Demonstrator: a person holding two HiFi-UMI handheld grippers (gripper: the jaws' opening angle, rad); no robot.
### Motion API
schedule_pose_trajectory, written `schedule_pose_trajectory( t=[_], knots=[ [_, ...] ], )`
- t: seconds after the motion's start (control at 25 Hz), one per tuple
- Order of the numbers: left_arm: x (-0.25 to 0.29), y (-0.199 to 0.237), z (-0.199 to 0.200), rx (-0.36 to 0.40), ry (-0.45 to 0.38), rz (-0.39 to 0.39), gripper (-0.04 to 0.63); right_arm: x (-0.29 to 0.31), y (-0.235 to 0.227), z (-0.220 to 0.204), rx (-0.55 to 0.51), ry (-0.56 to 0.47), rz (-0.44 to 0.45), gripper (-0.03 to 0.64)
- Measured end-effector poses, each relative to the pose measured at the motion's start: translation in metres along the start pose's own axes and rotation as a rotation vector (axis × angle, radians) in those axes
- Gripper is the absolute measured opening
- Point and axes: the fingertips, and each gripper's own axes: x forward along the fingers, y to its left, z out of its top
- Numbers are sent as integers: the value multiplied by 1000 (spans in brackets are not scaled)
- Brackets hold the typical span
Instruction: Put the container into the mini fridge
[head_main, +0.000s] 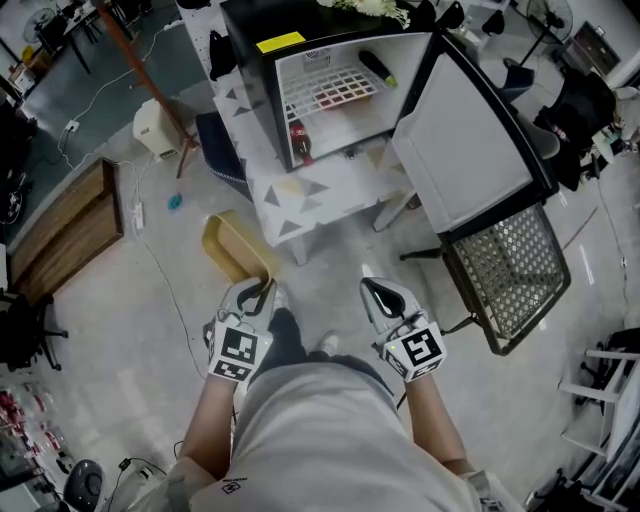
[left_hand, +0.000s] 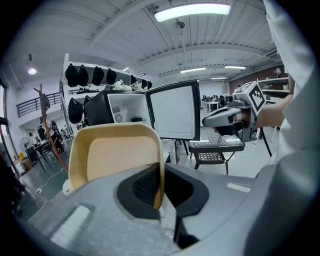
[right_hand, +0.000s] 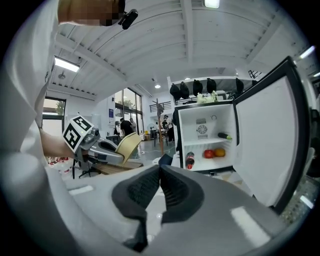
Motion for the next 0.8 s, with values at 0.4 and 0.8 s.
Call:
schedule_pose_trajectory(
  t=[0.4,0.8],
  knots=[
    [39,61,-10,-43,2,-29,11,77,-17,15,-13,36,20,5],
    [70,158,-15,-47,3,-86,9,187,-27,50,-32,52,12,5]
  ],
)
